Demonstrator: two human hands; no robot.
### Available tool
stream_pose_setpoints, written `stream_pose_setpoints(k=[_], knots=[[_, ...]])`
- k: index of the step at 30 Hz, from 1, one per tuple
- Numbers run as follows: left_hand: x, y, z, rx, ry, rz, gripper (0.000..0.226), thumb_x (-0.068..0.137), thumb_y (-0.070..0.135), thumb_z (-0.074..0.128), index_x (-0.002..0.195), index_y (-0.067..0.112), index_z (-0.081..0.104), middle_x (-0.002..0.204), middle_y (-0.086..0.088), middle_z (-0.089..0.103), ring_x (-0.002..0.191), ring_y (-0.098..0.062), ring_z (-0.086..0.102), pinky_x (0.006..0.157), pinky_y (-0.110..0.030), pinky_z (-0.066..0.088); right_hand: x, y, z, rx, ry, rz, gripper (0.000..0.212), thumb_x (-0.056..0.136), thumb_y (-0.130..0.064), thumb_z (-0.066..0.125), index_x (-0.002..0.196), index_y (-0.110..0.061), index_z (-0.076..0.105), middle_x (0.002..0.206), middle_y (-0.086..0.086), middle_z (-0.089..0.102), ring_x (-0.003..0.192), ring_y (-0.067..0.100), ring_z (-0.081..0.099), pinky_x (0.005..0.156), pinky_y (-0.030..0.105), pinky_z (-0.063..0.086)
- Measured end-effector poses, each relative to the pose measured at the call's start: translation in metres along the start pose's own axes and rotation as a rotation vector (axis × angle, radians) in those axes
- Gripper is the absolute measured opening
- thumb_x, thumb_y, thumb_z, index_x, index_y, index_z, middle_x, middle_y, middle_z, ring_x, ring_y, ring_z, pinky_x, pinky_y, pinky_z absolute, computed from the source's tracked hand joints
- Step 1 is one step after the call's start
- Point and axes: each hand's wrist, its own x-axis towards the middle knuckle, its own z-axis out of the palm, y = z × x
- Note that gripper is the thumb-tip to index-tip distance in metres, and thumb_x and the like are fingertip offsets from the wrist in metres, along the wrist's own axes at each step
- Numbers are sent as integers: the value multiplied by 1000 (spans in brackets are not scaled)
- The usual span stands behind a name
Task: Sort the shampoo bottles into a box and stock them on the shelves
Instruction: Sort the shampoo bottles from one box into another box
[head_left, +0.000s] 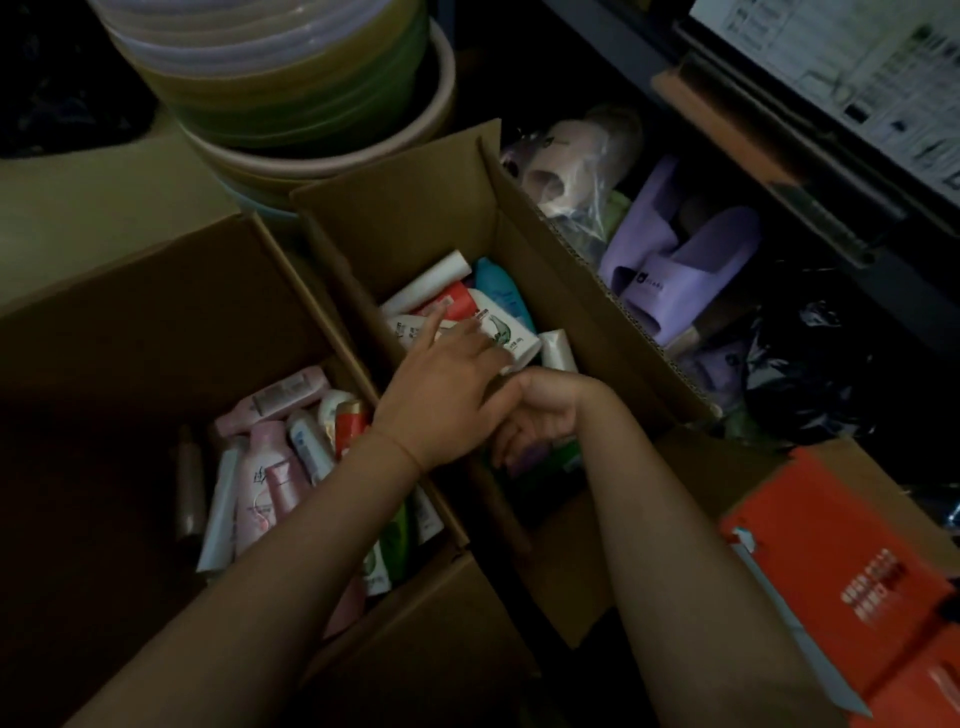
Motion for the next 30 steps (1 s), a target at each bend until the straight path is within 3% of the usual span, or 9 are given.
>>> stream_pose_setpoints(k=[2, 4, 7, 9, 11, 14, 17, 24, 30], knots=[[-2, 2, -1, 10, -8, -87, 47, 100, 51, 35, 90, 22, 70, 84, -5, 72, 85, -24, 67, 95, -37, 44, 3, -3, -4, 48, 33, -17, 32, 103, -15, 33, 102, -4, 63, 84, 14, 73, 71, 29, 72, 60, 32, 59], [-9, 2, 1, 56, 37, -144, 42, 96, 45, 44, 73, 19, 67, 66, -6, 67, 60, -27, 65, 55, -28, 39, 17, 2, -14, 136, 279, -54, 27, 101, -18, 42, 106, 0, 61, 88, 15, 72, 74, 28, 71, 64, 34, 60], [-28, -1, -2, 99, 123, -196, 43, 87, 42, 46, 57, 16, 61, 48, -6, 57, 40, -29, 55, 48, -22, 21, 46, 26, -38, 105, 854, -69, 41, 93, -20, 53, 128, 2, 54, 106, 20, 67, 87, 32, 67, 79, 46, 59], [-39, -5, 0, 55, 182, -212, 42, 88, 38, 47, 55, 16, 58, 46, -7, 55, 40, -30, 53, 51, -24, 17, 56, 43, -44, -71, 1063, -2, 62, 88, -25, 60, 142, -3, 42, 130, 20, 58, 112, 36, 60, 97, 47, 51], [-40, -5, 1, -1, 216, -226, 39, 89, 34, 50, 54, 17, 55, 46, -6, 53, 41, -30, 51, 53, -26, 13, 65, 55, -40, -189, 1038, 53, 72, 87, -29, 65, 147, -3, 34, 141, 20, 50, 125, 37, 53, 102, 41, 46], [-27, 1, 4, -24, 219, -254, 39, 88, 36, 48, 54, 18, 53, 47, -7, 54, 44, -32, 53, 54, -26, 18, 82, 68, -30, -442, 1021, 104, 65, 86, -40, 67, 137, -2, 49, 138, 21, 52, 126, 36, 52, 100, 37, 45], [-28, 0, 6, -37, 232, -263, 37, 87, 36, 49, 54, 19, 52, 47, -7, 54, 44, -32, 53, 54, -27, 19, 94, 70, -25, -647, 989, 182, 68, 90, -47, 61, 138, -1, 50, 140, 21, 52, 129, 35, 47, 102, 32, 38], [-36, -3, 3, -6, 235, -239, 36, 85, 35, 50, 54, 18, 58, 47, -3, 55, 42, -28, 53, 53, -24, 17, 107, 82, -22, -189, 824, 208, 85, 90, -31, 69, 154, -2, 22, 151, 21, 39, 131, 35, 48, 96, 34, 45], [-30, -2, 5, 14, 237, -256, 33, 81, 34, 59, 52, 19, 56, 45, -2, 53, 40, -25, 50, 53, -23, 14, 117, 104, -27, -13, 879, 186, 92, 73, -28, 85, 146, -2, 37, 141, 21, 52, 121, 38, 56, 96, 44, 51]])
